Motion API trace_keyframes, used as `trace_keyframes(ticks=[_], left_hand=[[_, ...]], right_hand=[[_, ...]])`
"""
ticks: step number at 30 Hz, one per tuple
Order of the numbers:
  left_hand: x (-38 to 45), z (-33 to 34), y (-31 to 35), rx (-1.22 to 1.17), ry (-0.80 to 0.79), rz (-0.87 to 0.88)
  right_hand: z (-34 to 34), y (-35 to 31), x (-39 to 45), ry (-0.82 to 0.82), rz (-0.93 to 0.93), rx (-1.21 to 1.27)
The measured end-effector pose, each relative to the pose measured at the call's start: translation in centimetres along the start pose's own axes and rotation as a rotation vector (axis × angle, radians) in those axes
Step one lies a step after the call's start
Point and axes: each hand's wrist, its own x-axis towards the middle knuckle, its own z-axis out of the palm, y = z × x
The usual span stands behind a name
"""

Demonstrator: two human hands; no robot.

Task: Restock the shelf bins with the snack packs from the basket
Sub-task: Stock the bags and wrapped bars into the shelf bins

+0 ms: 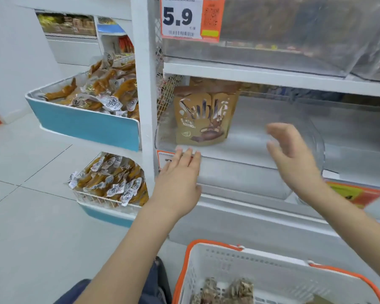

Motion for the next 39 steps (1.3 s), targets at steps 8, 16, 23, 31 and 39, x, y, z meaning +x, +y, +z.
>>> trace_keyframes(ticks=[8, 16, 23, 31, 39], left_hand=[[-3.2, 7.4, 9.0, -0.032, -0.122, 0.13], [-9.9, 18.9, 16.6, 0.021, -0.545, 0.245], [-12.7, 22.1, 19.0, -0.023, -0.669, 0.282], [-13.7, 20.8, 20.2, -0.074, -0.792, 0.392], [-14.4, 20.6, 19.7, -0.416, -0.561, 0.214]], right_hand=[[-12.1, 12.2, -23.6, 0.059, 0.498, -0.363], [-9.6, 18.7, -32.1, -0.386, 0.904, -0.453], [-7.3, 18.4, -32.9, -0.476, 0.811, -0.885], [-7.3, 15.7, -29.8, -0.379, 0.759, -0.626], [-6.8, 13.3, -28.6, -0.231, 0.737, -0.345]])
